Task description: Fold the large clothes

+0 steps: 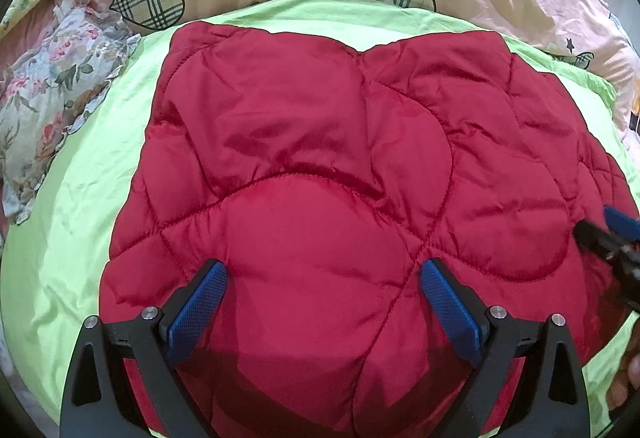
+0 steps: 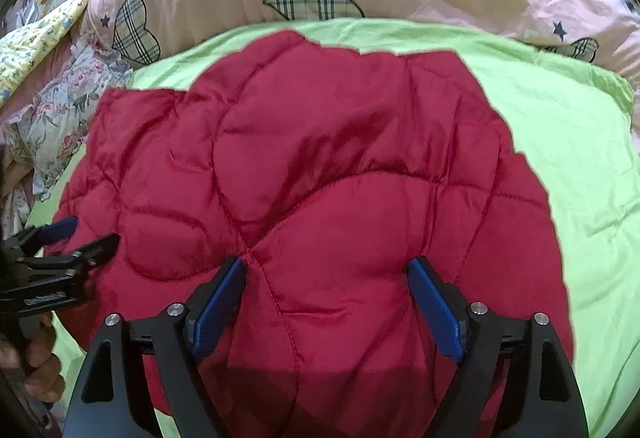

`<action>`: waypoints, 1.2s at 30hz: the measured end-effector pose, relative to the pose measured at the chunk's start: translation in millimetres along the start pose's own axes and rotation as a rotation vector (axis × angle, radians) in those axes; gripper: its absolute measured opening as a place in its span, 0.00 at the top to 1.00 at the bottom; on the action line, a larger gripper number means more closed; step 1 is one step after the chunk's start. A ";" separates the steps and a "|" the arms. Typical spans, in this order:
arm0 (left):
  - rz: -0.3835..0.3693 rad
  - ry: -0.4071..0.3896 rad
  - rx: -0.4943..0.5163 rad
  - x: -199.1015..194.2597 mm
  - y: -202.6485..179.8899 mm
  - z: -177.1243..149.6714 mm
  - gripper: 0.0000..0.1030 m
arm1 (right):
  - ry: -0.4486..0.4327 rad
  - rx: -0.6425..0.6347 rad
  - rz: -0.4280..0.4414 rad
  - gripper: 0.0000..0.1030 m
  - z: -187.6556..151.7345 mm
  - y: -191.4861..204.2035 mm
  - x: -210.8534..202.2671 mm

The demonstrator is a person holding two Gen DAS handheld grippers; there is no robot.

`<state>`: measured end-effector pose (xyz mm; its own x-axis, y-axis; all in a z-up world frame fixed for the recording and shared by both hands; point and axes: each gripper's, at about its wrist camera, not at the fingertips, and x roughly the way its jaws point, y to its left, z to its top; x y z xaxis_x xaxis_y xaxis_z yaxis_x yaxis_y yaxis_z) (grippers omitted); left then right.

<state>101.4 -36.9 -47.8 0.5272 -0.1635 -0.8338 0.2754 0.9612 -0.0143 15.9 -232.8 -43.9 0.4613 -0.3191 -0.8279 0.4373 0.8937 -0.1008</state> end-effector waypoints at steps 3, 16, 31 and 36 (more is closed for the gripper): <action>0.003 -0.002 0.001 1.9 -0.2 1.7 0.04 | 0.004 -0.001 -0.008 0.19 2.5 -1.8 2.4; 0.015 -0.004 -0.057 21.7 19.0 24.1 0.09 | 0.045 0.022 0.019 0.15 6.6 -10.5 33.5; -0.012 -0.010 -0.094 -5.4 24.2 17.5 0.08 | -0.002 0.048 0.051 0.20 2.4 -8.3 -8.6; -0.016 -0.008 -0.098 -31.5 19.4 -12.9 0.08 | -0.005 0.021 0.070 0.18 -19.5 -4.3 -38.0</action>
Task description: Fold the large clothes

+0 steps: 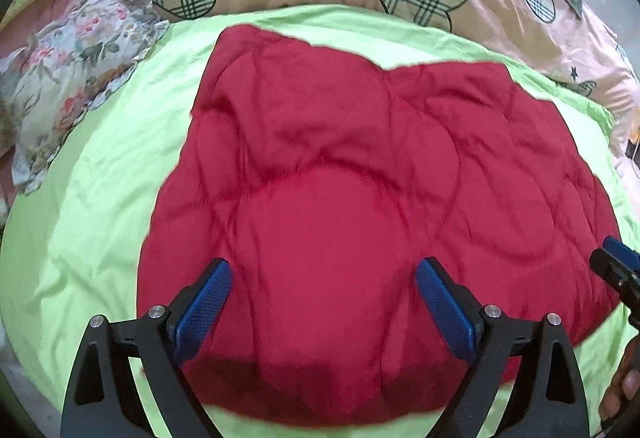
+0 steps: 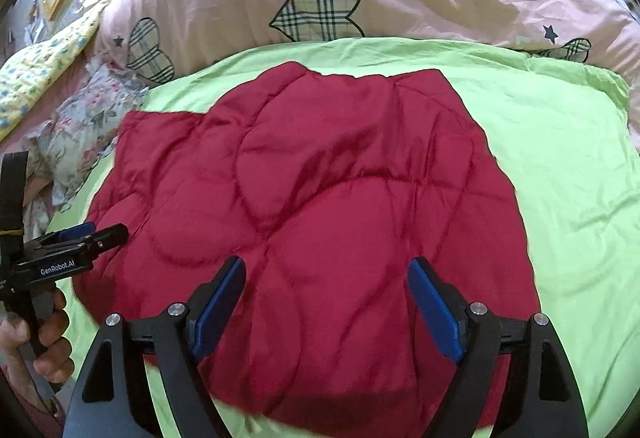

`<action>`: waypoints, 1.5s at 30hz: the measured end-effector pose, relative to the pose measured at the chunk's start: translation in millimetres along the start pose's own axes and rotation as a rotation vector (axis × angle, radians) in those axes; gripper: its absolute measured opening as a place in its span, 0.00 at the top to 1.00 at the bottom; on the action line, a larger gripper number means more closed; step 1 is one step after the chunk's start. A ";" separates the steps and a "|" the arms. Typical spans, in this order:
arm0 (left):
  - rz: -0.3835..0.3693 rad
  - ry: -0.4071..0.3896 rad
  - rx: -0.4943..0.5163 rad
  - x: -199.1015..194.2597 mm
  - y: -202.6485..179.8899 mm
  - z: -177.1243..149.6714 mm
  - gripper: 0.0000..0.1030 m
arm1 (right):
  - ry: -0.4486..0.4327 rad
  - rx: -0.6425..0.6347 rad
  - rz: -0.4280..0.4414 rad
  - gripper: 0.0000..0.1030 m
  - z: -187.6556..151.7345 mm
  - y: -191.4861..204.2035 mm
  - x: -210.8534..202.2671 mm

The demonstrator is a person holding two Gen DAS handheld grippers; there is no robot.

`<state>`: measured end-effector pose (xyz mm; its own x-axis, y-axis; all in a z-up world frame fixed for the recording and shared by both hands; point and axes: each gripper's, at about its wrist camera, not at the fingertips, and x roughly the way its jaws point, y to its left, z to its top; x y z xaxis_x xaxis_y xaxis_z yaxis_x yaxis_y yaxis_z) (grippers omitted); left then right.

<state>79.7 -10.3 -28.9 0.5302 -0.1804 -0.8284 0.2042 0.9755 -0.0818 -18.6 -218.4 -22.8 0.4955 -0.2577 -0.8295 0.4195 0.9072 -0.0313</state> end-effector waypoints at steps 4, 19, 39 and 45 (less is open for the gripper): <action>-0.002 0.009 0.018 -17.5 -4.3 -20.1 0.08 | 0.012 -0.018 0.008 0.18 -17.3 3.9 -12.4; 0.040 0.028 0.060 -77.3 -14.6 -66.7 0.04 | 0.051 -0.097 -0.001 0.11 -69.3 35.1 -52.0; 0.082 -0.018 0.107 -110.9 -18.8 -61.2 0.03 | 0.003 -0.144 -0.043 0.06 -46.4 48.6 -71.8; 0.078 -0.029 0.109 -107.3 -18.6 -51.7 0.03 | 0.010 -0.143 -0.040 0.06 -41.1 47.6 -65.6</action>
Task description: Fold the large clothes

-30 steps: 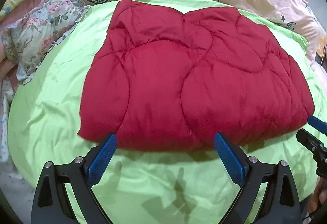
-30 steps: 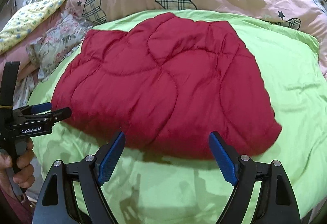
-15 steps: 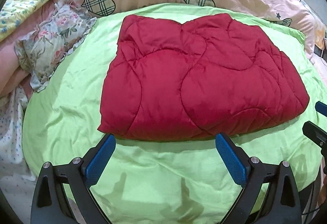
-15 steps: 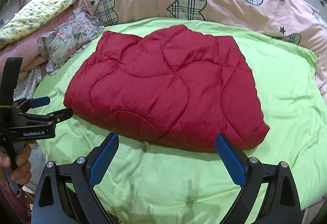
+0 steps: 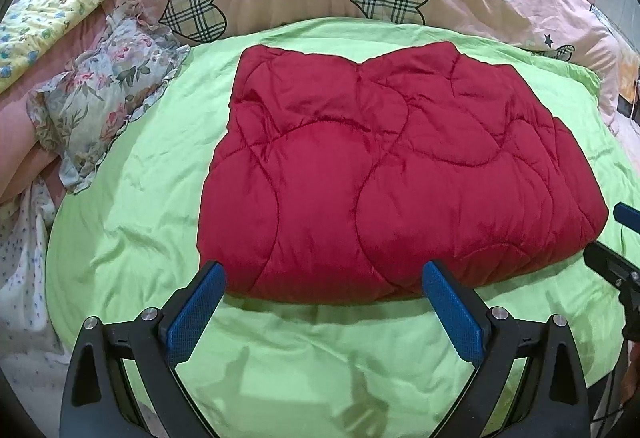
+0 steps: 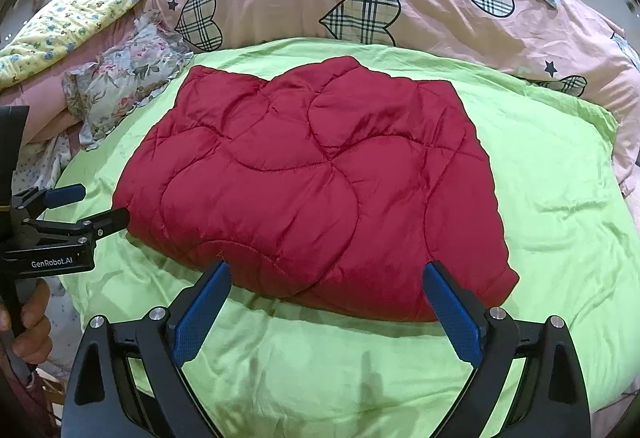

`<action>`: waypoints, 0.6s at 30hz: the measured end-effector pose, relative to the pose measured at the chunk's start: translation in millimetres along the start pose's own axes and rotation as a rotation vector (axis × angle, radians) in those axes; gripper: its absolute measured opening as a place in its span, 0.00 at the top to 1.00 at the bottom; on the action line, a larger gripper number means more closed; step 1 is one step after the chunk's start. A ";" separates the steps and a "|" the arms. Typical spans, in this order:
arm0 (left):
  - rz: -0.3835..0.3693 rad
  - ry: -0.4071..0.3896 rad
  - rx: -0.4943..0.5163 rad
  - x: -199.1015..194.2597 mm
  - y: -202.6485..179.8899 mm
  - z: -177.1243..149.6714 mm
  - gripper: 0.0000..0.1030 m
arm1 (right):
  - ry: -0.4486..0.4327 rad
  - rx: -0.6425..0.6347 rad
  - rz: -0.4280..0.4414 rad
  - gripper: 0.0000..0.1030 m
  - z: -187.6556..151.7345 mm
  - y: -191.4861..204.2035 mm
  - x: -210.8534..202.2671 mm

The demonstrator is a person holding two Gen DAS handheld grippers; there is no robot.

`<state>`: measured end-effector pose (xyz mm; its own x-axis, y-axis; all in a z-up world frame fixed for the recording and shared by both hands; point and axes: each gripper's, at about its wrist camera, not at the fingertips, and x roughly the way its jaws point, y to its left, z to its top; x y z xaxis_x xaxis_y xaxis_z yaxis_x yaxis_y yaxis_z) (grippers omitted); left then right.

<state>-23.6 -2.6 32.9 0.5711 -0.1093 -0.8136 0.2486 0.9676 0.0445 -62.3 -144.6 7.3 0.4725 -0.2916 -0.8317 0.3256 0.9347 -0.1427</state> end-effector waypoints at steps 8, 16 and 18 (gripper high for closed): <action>-0.004 -0.005 0.003 4.0 -1.2 8.6 0.03 | 0.008 -0.010 0.004 0.06 11.5 0.0 8.4; -0.003 -0.002 0.003 9.3 -0.7 12.4 0.03 | 0.013 -0.002 0.019 0.06 17.3 -3.1 15.2; -0.008 0.001 0.005 11.4 -0.2 13.9 0.03 | 0.015 -0.003 0.021 0.06 18.1 -2.1 17.0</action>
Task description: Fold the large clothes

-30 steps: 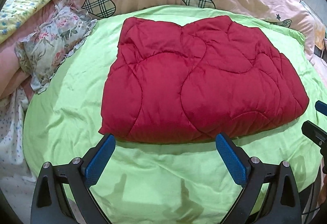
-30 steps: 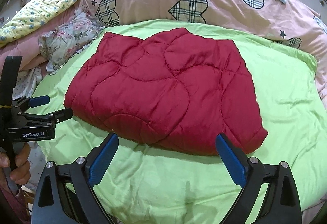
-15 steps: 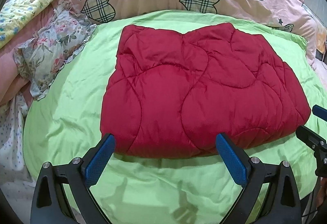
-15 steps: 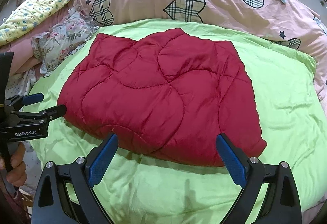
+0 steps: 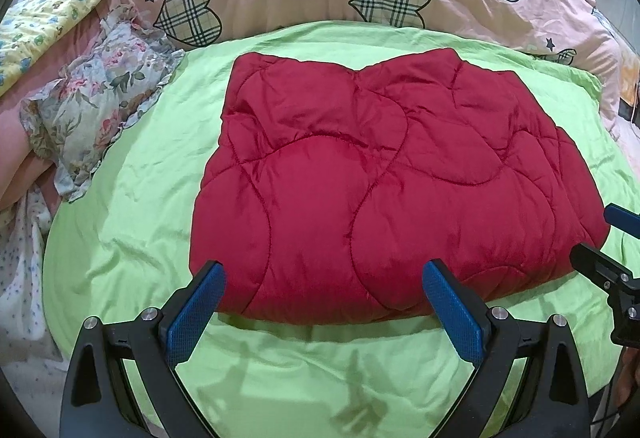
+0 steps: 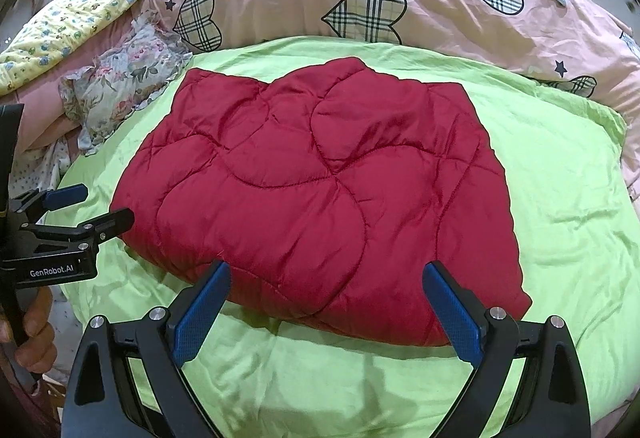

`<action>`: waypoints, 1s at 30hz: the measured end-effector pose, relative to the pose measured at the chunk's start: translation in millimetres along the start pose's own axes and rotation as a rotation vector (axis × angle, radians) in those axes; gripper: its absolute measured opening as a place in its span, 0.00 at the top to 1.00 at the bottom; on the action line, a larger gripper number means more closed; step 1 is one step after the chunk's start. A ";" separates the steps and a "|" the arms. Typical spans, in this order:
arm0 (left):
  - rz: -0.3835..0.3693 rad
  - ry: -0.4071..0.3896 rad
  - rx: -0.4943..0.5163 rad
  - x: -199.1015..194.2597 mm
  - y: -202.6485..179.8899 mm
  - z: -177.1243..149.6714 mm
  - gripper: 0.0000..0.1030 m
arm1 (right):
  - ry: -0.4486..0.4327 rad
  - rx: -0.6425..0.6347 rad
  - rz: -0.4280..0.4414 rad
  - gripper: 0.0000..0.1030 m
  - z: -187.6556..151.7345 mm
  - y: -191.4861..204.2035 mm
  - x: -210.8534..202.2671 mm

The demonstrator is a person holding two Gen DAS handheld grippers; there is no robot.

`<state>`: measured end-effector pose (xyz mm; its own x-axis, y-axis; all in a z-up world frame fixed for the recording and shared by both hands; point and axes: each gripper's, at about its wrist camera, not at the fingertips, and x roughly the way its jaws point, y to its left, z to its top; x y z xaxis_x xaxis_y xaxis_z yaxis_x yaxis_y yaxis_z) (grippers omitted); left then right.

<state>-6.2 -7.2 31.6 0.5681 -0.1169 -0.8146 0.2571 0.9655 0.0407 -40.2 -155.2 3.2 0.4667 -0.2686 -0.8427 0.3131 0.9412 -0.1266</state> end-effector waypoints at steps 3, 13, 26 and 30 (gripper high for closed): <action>0.006 0.000 0.000 2.0 0.3 1.9 0.03 | 0.000 -0.001 0.004 0.06 1.3 -0.6 1.7; 0.025 -0.012 0.014 4.4 -6.2 5.4 0.03 | -0.019 0.008 0.016 0.06 7.5 -4.9 3.7; 0.036 -0.029 0.027 3.9 -9.3 10.9 0.03 | -0.019 0.010 0.010 0.06 11.1 -8.9 6.5; 0.041 -0.037 0.028 2.5 -9.5 10.9 0.03 | -0.020 0.009 0.010 0.06 11.1 -8.7 6.4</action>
<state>1.3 -19.2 35.5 0.6066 -0.0864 -0.7903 0.2542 0.9630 0.0899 -30.7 -167.4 4.7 0.4859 -0.2632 -0.8335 0.3158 0.9420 -0.1133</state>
